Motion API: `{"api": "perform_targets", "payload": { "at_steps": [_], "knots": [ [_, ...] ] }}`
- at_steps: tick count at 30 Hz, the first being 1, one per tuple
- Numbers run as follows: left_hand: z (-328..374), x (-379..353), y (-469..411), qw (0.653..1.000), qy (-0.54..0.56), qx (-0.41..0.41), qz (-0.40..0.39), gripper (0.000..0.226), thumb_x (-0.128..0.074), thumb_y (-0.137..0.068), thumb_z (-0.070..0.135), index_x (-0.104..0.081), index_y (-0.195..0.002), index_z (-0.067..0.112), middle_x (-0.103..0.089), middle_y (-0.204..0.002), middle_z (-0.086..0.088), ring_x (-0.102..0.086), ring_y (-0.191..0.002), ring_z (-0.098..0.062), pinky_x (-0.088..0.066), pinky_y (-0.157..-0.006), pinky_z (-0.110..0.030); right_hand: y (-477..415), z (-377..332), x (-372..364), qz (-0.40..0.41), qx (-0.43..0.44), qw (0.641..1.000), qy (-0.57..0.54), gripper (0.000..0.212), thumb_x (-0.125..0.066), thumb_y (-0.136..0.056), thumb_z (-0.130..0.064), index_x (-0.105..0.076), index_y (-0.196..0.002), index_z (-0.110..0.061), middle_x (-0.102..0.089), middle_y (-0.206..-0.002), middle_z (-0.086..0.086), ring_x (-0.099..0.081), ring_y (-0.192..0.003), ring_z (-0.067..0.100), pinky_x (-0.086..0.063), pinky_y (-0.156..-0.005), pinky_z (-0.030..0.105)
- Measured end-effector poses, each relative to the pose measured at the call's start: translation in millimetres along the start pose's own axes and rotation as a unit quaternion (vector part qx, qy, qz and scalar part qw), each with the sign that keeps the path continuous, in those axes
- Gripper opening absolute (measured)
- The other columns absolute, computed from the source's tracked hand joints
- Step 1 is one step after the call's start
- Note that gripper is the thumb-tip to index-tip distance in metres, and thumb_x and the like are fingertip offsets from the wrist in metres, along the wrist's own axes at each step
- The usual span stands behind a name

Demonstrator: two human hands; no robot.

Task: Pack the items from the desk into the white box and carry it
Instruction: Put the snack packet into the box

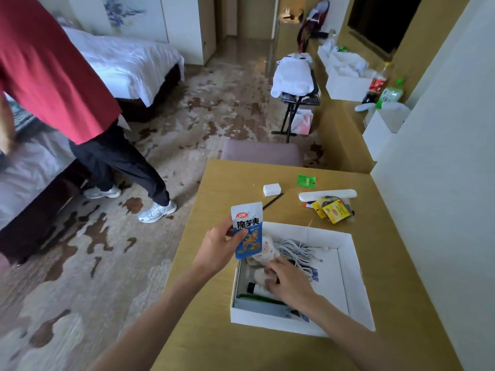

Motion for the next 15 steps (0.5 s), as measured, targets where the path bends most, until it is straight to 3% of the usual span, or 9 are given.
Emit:
{"api": "perform_targets", "payload": {
  "at_steps": [3,7,9,11,15],
  "knots": [
    [3,-8,4,1.000,0.007,0.003,-0.010,0.017,-0.059,-0.091,0.020,-0.064,-0.107,0.016,-0.071,-0.100,0.003,-0.066,-0.090,-0.012,-0.058,-0.076,-0.036,1,2,5,-0.013,0.015,0.999,-0.047,0.019,-0.060,-0.086,-0.028,-0.067,-0.103,-0.025,-0.063,-0.109,-0.007,-0.061,-0.098,0.014,-0.048,-0.077,0.028],
    [13,-31,-1,0.999,-0.005,-0.005,-0.035,0.015,-0.061,-0.090,0.019,-0.063,-0.104,0.015,-0.071,-0.099,0.002,-0.067,-0.089,-0.013,-0.057,-0.071,-0.026,6,9,36,0.025,0.004,0.988,-0.154,0.014,-0.063,-0.085,-0.022,-0.069,-0.097,-0.025,-0.068,-0.103,-0.009,-0.062,-0.097,0.006,-0.050,-0.083,0.027],
    [16,-43,-5,0.999,0.021,0.010,-0.043,0.012,-0.064,-0.087,0.017,-0.065,-0.099,0.014,-0.071,-0.097,-0.001,-0.067,-0.086,-0.014,-0.057,-0.069,-0.026,12,18,57,0.050,-0.023,0.967,-0.250,0.022,-0.070,-0.082,-0.023,-0.066,-0.103,-0.027,-0.066,-0.105,-0.015,-0.058,-0.101,-0.006,-0.048,-0.083,0.016],
    [17,-59,-5,0.993,0.092,0.045,-0.060,0.013,-0.068,-0.084,0.012,-0.066,-0.097,0.010,-0.072,-0.097,-0.009,-0.069,-0.088,-0.022,-0.058,-0.071,-0.036,19,28,75,0.066,-0.052,0.946,-0.313,0.035,-0.075,-0.079,-0.026,-0.062,-0.111,-0.028,-0.064,-0.110,-0.019,-0.054,-0.105,-0.012,-0.044,-0.083,0.010],
    [11,-88,-1,0.979,0.148,0.077,-0.118,0.012,-0.074,-0.079,0.012,-0.067,-0.085,0.020,-0.074,-0.088,-0.001,-0.071,-0.082,-0.018,-0.058,-0.063,-0.028,32,43,93,0.071,-0.036,0.943,-0.323,0.013,-0.070,-0.087,-0.016,-0.066,-0.099,-0.013,-0.071,-0.102,-0.004,-0.065,-0.095,0.004,-0.052,-0.084,0.022]
  ]
}}
Point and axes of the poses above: each hand's wrist, its own y-axis away from the middle knuckle, its own x-axis out of the back of the hand, z = x × y, the point moved 4 cm from there along -y, towards the middle knuckle
